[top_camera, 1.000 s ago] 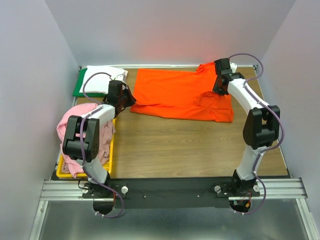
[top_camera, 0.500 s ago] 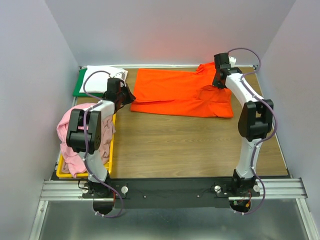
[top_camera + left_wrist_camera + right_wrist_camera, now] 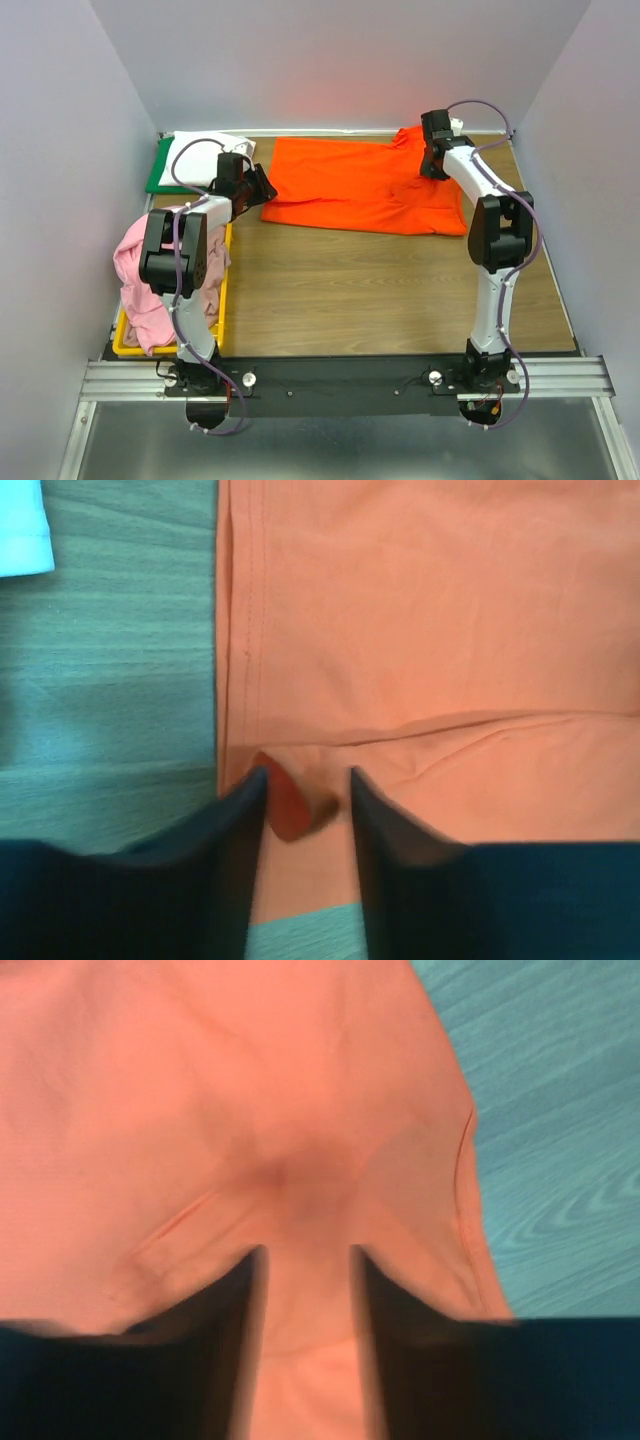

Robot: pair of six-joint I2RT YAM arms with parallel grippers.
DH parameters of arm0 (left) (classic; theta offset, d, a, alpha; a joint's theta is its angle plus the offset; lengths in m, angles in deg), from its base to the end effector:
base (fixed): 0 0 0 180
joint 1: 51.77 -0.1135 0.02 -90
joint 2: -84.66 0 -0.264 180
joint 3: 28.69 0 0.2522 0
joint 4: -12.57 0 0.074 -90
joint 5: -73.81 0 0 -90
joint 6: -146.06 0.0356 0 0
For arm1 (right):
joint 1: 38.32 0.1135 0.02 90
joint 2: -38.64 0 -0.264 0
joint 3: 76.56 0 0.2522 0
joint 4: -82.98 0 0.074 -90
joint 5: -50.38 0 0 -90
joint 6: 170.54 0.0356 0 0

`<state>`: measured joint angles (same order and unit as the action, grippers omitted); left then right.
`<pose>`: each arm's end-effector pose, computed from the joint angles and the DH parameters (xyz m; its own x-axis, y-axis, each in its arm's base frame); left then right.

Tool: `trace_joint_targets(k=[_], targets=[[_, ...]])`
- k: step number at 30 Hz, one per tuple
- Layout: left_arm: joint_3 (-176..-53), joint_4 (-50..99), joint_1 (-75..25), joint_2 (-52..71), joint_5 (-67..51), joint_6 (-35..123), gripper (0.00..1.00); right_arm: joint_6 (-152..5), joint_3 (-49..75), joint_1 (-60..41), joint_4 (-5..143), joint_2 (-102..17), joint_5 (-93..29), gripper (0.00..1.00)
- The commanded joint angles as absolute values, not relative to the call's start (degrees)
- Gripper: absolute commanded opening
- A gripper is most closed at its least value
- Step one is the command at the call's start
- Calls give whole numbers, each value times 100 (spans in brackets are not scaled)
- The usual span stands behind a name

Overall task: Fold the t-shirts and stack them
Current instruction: Fold the tshirt

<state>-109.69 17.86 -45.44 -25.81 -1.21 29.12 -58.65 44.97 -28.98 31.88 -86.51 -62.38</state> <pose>0.4174 -0.0556 0.1750 -0.6490 -0.3683 -0.6656 0.0264 0.8635 -0.5036 0.4812 0.0652 0.2262 -0.7210 0.2298 -0.6537 0.3660 0.9273 -0.0777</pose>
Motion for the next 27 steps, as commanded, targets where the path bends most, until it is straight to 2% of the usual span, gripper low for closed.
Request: trace_joint_targets(k=[1,2,3,4,7,12,17,20,27], targets=[[-11118,1912,-4588,-2424,-431,3013,62,-5883,4610,-2918,3195,-8600,-6396,68],[-11126,1929,-4579,-2363,-502,3013,75,-5883,4575,-2918,3195,-8547,-6414,77],[-11127,1947,-4570,-2240,-555,3039,79,-5900,4540,-2918,3195,-8407,-6423,85],[-11135,1964,-4544,-2178,-669,3066,81,-5918,4496,-2927,3195,-8328,-6431,86],[-11109,1991,-4430,-1932,-880,3171,82,-5944,4198,-2918,3204,-7985,-6300,88],[-10855,1641,-3939,-1738,-951,3198,82,-6032,3381,-2918,3344,-7528,-5308,88],[-10731,965,-3622,-2184,-284,2943,82,-5936,2204,-2918,4117,-7290,-4088,88],[-10626,604,-3586,-2405,163,2715,82,-5813,1791,-2918,4311,-7281,-3805,87],[-10037,462,-3603,-2494,-19,2749,82,-5593,1201,-2918,4373,-7123,-4295,88]])
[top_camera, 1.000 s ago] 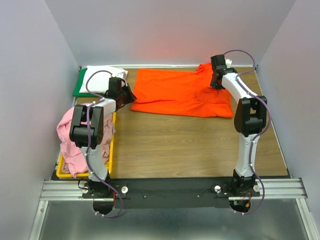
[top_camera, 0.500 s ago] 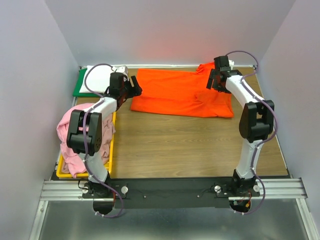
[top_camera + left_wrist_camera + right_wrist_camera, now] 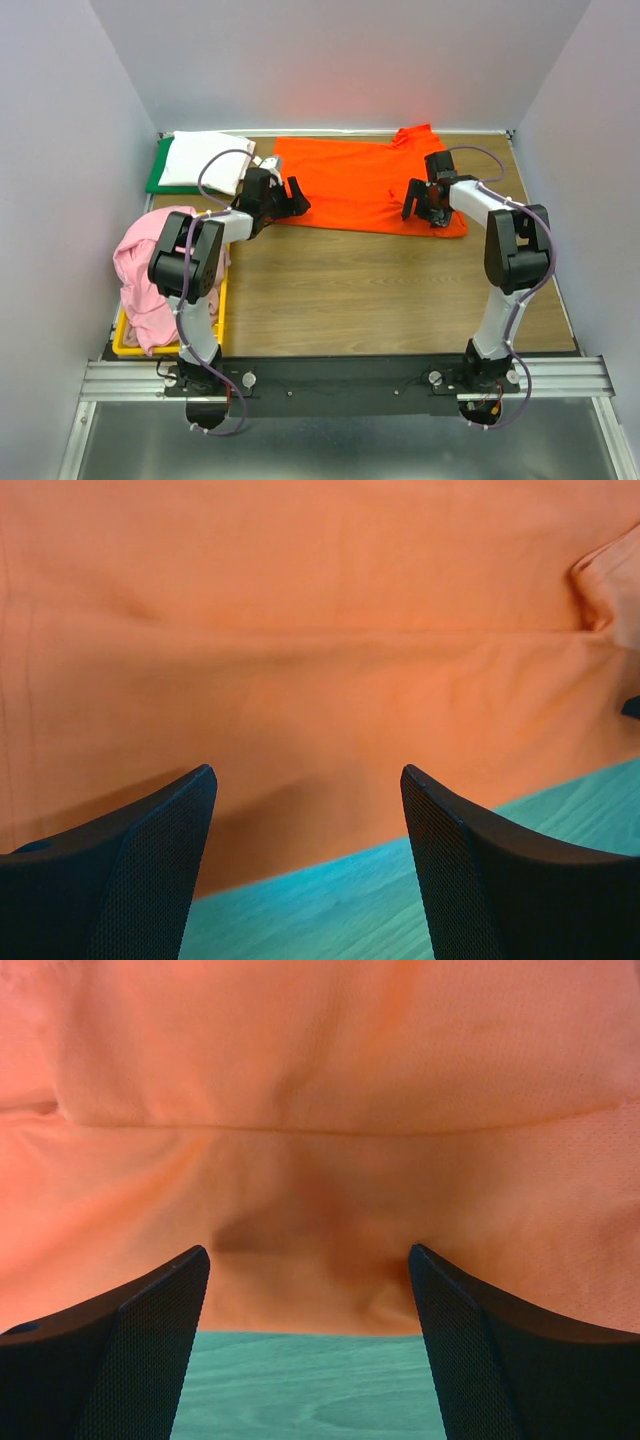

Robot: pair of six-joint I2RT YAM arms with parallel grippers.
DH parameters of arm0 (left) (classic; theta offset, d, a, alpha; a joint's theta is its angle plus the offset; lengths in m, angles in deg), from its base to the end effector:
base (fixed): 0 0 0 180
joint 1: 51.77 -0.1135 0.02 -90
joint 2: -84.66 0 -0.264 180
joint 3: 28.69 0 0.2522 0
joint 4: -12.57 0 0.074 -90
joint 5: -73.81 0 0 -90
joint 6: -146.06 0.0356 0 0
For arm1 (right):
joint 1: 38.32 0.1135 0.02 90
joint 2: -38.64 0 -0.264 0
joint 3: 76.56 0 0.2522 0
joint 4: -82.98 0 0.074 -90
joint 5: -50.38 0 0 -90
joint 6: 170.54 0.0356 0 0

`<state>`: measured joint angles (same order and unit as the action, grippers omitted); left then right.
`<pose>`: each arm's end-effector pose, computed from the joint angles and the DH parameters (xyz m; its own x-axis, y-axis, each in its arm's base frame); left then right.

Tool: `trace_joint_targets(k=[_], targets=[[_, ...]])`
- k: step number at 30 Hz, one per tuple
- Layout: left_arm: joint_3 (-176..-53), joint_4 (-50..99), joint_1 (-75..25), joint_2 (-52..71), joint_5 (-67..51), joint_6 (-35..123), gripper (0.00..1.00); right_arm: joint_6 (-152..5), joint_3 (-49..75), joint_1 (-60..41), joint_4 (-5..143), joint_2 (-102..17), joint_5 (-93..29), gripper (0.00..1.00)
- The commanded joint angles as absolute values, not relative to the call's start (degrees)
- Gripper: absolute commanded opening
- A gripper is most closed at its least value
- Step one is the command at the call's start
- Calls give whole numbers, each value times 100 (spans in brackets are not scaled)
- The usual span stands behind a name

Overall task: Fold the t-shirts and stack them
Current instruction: Fold the tshirt

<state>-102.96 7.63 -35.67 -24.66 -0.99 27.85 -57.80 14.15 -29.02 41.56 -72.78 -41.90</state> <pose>0.3890 -0.1220 0.1634 -0.6542 -0.2860 -0.7001 0.2000 0.8274 -0.5248 0.3985 0.0638 0.1732 -0.8599 0.2506 -0.4447 0.2052 0.9674 0.1483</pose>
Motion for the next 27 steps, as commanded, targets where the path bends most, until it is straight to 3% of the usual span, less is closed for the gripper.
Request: trace_joint_targets(k=[1,17,27], targets=[[-9976,453,-3603,-2502,-72,2775,82,-5532,1061,-2927,4382,-7071,-4357,88],[-9527,593,-3823,-2406,-309,3075,82,-5470,479,-2927,4355,-6780,-5306,89],[-9614,927,-3525,-1536,-467,3048,82,-6006,786,-2909,4373,-6165,-4596,88]])
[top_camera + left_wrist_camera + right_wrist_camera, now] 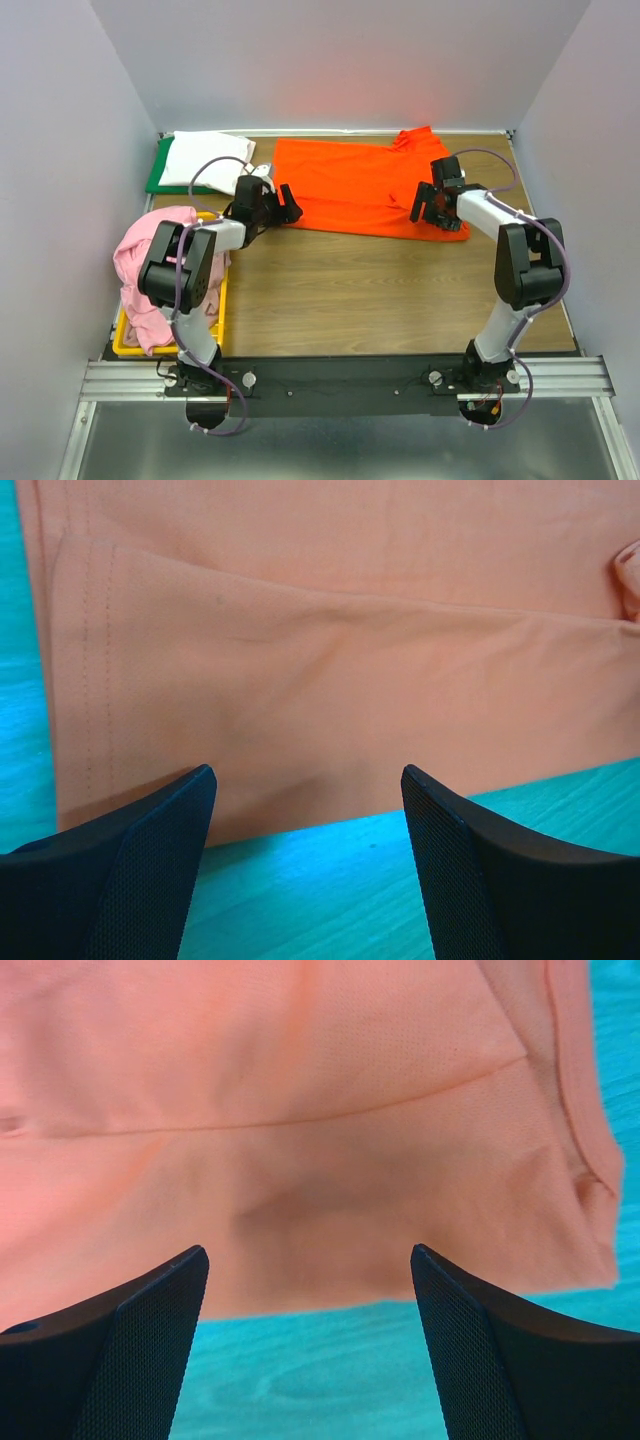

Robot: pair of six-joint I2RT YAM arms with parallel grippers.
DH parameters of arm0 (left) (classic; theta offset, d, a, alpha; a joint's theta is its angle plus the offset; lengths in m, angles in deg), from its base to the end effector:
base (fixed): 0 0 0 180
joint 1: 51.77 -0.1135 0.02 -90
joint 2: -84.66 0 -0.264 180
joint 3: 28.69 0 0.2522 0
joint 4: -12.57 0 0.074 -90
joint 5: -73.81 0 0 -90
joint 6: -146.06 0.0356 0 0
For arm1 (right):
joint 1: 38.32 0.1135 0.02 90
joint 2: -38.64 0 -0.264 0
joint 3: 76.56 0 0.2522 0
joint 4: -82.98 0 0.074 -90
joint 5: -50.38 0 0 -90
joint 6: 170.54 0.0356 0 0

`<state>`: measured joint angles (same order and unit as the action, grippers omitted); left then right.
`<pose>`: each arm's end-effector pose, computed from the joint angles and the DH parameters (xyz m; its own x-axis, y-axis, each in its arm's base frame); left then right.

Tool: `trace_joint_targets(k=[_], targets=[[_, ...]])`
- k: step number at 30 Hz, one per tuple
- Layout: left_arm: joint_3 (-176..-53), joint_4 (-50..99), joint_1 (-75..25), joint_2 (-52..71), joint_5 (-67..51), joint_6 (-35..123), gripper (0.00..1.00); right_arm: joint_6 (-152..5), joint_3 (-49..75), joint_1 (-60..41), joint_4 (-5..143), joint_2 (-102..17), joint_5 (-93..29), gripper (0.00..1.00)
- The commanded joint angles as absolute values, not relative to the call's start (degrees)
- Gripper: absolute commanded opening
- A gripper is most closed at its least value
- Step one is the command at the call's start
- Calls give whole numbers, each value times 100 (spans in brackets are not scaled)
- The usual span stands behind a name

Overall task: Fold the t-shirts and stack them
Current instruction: Fold the tshirt

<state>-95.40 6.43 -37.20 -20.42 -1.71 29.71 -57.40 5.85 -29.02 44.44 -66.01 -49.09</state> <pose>0.3638 -0.1037 0.1540 -0.6615 -0.2721 -0.6988 0.1726 0.8516 -0.4950 0.3695 0.0546 0.1782 -0.8235 0.2579 -0.5053 0.2648 0.9625 0.0598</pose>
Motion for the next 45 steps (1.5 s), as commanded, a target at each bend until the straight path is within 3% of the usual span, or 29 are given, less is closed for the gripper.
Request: trace_joint_targets(k=[1,10,21,29,38,45], targets=[[-9667,936,-3446,-1475,-520,3031,82,-6041,865,-2857,4373,-6147,-4525,88],[-10257,647,-2821,-2352,-626,2855,82,-6121,1648,-2435,4750,-7052,-4023,88],[-9160,137,-2795,-2406,-1056,2811,83,-5989,656,-2391,4936,-7088,-4050,88],[-8227,22,-2549,-1862,-1311,2486,82,-5585,-521,-2391,4795,-6351,-3760,88],[-6892,233,-1742,-430,-1908,1582,83,-5224,-1866,-2400,4663,-4814,-3399,88],[-7074,971,-1283,661,-2102,1387,84,-5417,-1411,-2382,4242,-4337,-3355,88]])
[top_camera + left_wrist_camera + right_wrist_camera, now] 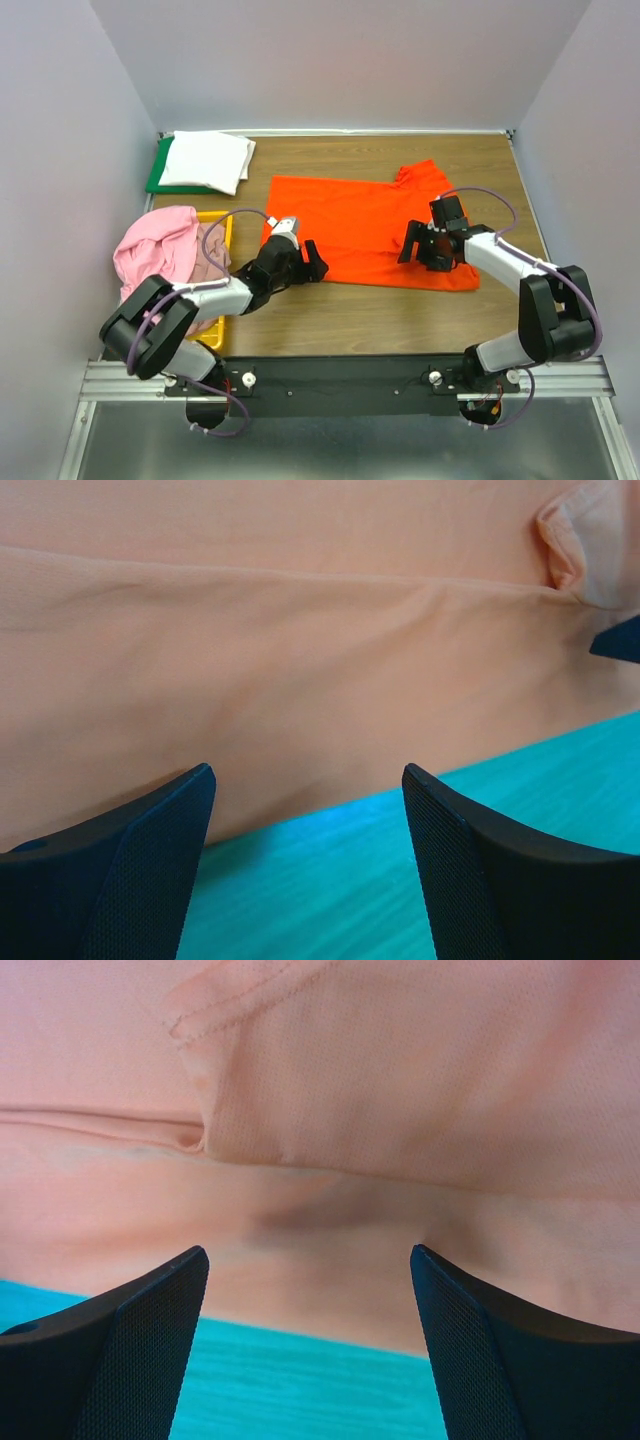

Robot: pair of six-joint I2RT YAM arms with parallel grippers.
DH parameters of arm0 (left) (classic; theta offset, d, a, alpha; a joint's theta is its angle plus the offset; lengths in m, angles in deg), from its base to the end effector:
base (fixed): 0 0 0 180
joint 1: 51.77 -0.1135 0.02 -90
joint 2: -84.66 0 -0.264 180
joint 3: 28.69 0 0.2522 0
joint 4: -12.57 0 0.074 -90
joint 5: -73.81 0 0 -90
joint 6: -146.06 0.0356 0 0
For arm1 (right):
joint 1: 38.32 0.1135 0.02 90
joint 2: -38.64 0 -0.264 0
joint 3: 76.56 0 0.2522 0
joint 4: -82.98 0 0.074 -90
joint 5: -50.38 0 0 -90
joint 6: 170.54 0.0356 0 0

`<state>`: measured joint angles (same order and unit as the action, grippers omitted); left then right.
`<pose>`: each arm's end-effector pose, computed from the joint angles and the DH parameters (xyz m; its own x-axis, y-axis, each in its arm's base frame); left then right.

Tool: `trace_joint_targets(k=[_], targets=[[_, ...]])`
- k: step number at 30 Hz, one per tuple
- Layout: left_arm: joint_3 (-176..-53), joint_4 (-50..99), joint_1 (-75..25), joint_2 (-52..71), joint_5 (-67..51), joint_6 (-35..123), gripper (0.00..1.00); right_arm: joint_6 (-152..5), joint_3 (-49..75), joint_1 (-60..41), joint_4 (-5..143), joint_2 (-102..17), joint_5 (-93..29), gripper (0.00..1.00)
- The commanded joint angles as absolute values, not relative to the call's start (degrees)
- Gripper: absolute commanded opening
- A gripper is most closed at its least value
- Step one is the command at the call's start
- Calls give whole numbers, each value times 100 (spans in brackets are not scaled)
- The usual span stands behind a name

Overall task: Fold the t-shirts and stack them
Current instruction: Fold the tshirt

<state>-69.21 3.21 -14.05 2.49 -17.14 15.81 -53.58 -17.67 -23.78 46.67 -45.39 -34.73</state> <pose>0.2101 -0.1617 0.1489 -0.7106 -0.2671 -0.6509 0.1854 0.8214 -0.5394 0.2637 0.0715 0.1728 -0.8891 0.2361 -0.3920 0.1274 0.9505 0.2834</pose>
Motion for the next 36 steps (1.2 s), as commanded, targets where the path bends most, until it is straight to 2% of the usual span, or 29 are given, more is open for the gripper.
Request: trace_joint_targets(k=[1,5,8,14,24,36], targets=[[-7144,1015,-1283,818,-2120,1422,85,-5452,-1280,-2382,4206,-4345,-3373,89],[-7636,1182,-1300,680,-2488,1817,89,-5645,-717,-2382,4197,-4652,-3460,89],[-8233,1192,-1362,109,-2551,2221,92,-5760,-217,-2382,4258,-5091,-3609,89],[-8472,831,-1476,-841,-2402,2433,92,-5795,-214,-2391,4925,-5523,-3698,89],[-7497,13,-1450,-1061,-2287,1906,91,-5602,-1032,-2382,5199,-5568,-3751,89],[-6311,66,-818,-8,-2533,949,91,-5022,-2543,-2391,5059,-4259,-3672,89]])
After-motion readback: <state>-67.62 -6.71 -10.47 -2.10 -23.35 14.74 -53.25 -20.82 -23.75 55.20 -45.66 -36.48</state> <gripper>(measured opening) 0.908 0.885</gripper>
